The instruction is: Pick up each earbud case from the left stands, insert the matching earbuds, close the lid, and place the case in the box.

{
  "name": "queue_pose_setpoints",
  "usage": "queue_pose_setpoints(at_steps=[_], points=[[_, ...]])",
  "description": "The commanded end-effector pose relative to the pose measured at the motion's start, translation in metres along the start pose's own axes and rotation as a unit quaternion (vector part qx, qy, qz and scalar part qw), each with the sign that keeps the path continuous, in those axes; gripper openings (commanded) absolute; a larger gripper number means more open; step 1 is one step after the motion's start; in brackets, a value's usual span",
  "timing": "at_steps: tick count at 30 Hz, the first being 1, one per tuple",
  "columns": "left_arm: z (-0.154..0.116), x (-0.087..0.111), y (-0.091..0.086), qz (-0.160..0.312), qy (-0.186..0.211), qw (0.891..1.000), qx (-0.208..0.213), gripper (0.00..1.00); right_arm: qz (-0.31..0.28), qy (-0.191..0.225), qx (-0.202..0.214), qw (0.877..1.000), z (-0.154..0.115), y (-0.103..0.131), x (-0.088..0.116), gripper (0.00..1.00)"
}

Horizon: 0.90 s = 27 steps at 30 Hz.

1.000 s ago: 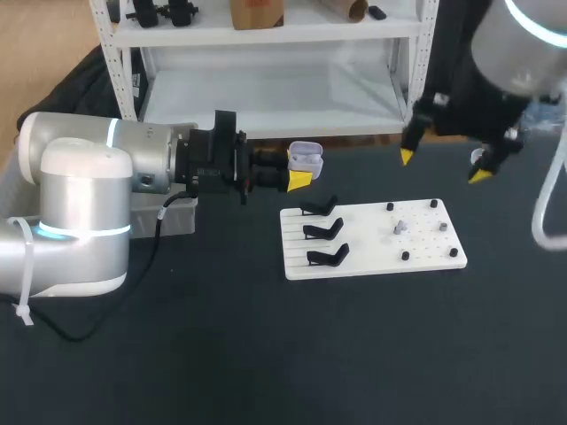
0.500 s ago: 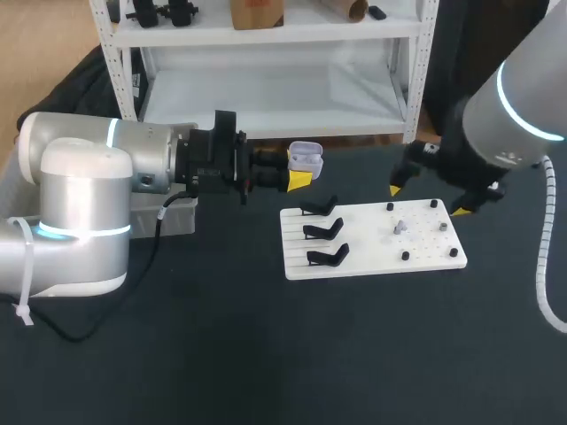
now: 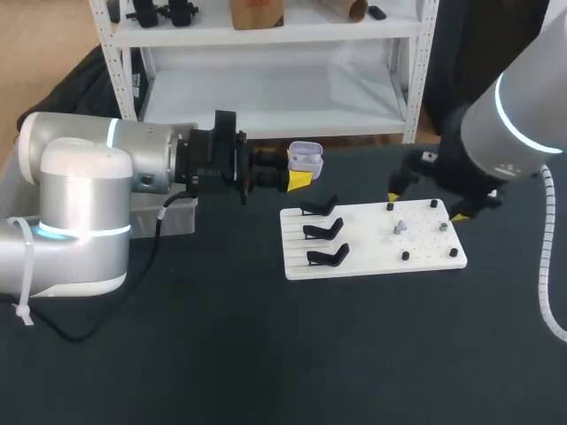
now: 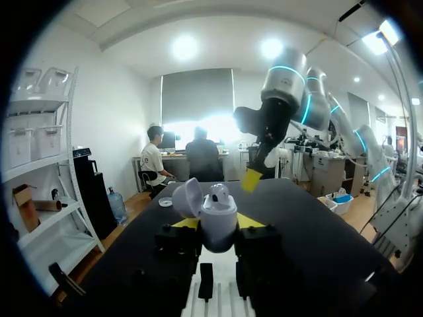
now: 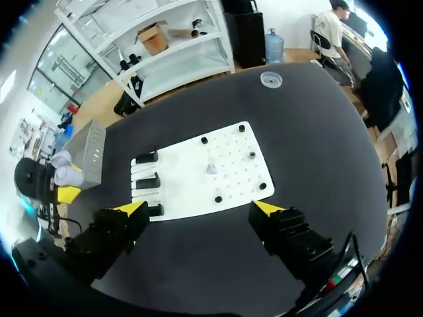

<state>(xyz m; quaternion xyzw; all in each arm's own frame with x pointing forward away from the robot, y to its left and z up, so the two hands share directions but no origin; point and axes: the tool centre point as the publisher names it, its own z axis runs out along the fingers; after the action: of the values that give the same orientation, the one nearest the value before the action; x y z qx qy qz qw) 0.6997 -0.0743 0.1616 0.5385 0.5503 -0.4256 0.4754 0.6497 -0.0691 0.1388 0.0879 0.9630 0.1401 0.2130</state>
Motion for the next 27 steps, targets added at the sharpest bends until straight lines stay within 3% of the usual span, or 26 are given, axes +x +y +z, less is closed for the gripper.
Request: queue_pose_setpoints(at_steps=[1,5,14,27], points=[[0.0,0.0,-0.001,0.001,-0.001,1.0,-0.002,0.0,-0.024,0.02,-0.033,0.999,0.022,-0.005,-0.003,1.0],[0.0,0.0,-0.001,0.001,-0.001,1.0,-0.002,0.0,-0.066,0.038,-0.041,0.996,0.042,-0.011,0.001,1.0],[0.0,0.0,-0.001,0.001,-0.001,1.0,-0.002,0.0,-0.068,0.063,0.017,0.996,0.086,-0.023,-0.003,1.0],[0.0,0.0,-0.001,0.001,-0.001,1.0,-0.002,0.0,-0.056,0.094,0.013,0.994,0.104,-0.018,-0.015,1.0]])
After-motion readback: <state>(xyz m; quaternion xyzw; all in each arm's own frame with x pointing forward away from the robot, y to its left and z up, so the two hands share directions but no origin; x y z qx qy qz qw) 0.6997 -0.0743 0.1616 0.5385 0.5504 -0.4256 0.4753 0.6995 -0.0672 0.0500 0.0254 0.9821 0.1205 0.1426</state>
